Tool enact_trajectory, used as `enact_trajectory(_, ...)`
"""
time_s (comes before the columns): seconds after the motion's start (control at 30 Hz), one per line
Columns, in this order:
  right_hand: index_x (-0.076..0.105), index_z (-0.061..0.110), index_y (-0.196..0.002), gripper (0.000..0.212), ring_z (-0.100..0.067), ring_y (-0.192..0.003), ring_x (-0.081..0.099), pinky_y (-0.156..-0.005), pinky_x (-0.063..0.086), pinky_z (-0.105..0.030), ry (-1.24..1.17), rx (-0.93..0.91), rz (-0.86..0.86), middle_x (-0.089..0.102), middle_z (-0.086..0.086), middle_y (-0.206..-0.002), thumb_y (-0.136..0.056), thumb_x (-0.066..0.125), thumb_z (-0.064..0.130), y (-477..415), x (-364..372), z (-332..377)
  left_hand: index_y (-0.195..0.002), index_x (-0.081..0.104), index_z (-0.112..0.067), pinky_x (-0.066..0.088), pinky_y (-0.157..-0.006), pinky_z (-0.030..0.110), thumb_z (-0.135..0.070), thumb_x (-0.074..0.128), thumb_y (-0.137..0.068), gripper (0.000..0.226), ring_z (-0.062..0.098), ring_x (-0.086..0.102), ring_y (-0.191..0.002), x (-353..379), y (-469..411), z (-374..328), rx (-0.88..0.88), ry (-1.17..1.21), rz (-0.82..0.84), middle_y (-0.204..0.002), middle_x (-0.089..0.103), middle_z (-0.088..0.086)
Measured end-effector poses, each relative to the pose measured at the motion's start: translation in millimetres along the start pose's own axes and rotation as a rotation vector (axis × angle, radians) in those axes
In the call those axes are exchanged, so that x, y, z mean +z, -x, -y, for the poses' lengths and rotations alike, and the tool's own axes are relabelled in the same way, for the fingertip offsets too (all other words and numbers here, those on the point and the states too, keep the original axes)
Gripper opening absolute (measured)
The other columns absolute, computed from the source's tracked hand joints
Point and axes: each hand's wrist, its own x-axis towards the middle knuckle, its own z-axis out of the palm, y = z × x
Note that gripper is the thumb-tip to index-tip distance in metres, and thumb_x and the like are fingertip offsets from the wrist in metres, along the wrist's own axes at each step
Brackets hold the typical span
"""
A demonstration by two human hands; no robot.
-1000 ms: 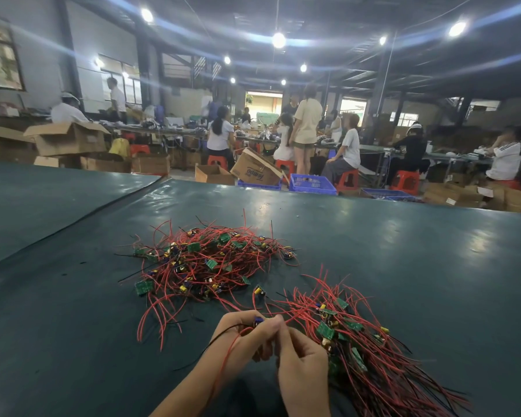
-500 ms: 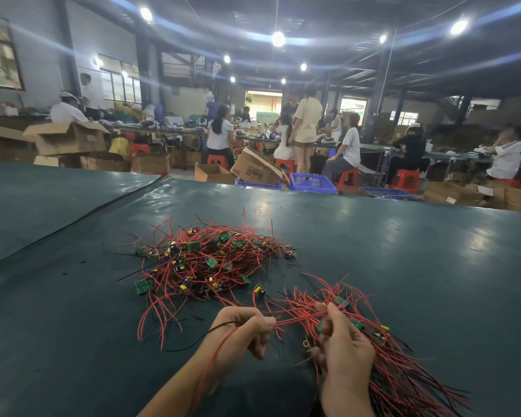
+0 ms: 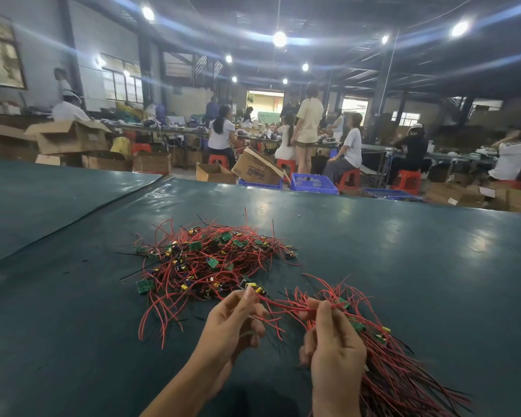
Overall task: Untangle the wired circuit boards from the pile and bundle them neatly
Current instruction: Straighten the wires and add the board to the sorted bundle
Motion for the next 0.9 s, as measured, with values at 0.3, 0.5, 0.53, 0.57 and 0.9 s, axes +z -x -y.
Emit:
enact_trajectory(0.3, 0.072, 0.034, -0.093, 0.033, -0.008, -0.041, 0.045, -0.04, 0.034, -0.022, 0.327, -0.419, 0.334, 0.071, 0.003, -0.079, -0.092, 0.049, 0.058, 20, 4, 2, -0.077, 0.056, -0.009, 0.042, -0.046, 0.025, -0.045, 0.047, -0.092, 0.04, 0.018, 0.057, -0.052, -3, -8, 1, -0.025, -0.111, -0.175, -0.07, 0.065, 0.011)
enact_trajectory(0.5, 0.073, 0.004, -0.084, 0.068, -0.006, -0.041, 0.037, -0.044, 0.029, -0.019, 0.36, -0.142, 0.297, 0.058, 0.004, -0.056, -0.092, 0.04, 0.063, 16, 0, -3, -0.052, 0.046, -0.021, 0.037, -0.058, 0.032, -0.049, 0.058, -0.074, 0.037, 0.016, 0.047, -0.051, -7, 1, -4, -0.21, 0.133, 0.034, -0.061, 0.051, 0.003)
enact_trajectory(0.53, 0.069, -0.007, -0.081, 0.074, -0.008, -0.041, 0.034, -0.045, 0.028, -0.019, 0.376, -0.047, 0.308, 0.048, 0.003, -0.048, -0.088, 0.044, 0.062, 13, -1, -6, -0.052, 0.044, -0.021, 0.036, -0.057, 0.032, -0.048, 0.06, -0.072, 0.038, 0.017, 0.045, -0.05, -6, 3, -4, -0.26, 0.147, 0.079, -0.058, 0.048, 0.003)
enact_trajectory(0.57, 0.065, -0.014, -0.081, 0.076, -0.012, -0.041, 0.036, -0.045, 0.031, -0.02, 0.372, 0.043, 0.329, 0.043, 0.001, -0.045, -0.083, 0.048, 0.059, 12, -1, -7, -0.053, 0.042, -0.019, 0.036, -0.057, 0.031, -0.048, 0.061, -0.071, 0.039, 0.017, 0.045, -0.049, -5, 3, -4, -0.316, 0.139, 0.113, -0.057, 0.046, 0.003)
enact_trajectory(0.9, 0.073, 0.004, -0.061, 0.034, -0.023, -0.035, 0.053, -0.037, 0.046, -0.027, 0.095, 0.395, 0.216, 0.063, -0.019, -0.054, -0.089, 0.062, 0.021, 12, 7, -9, -0.049, 0.049, -0.012, 0.041, -0.048, 0.025, -0.048, 0.055, -0.081, 0.049, 0.015, 0.044, -0.041, 3, 8, -2, -0.545, 0.101, 0.217, -0.048, 0.041, 0.001)
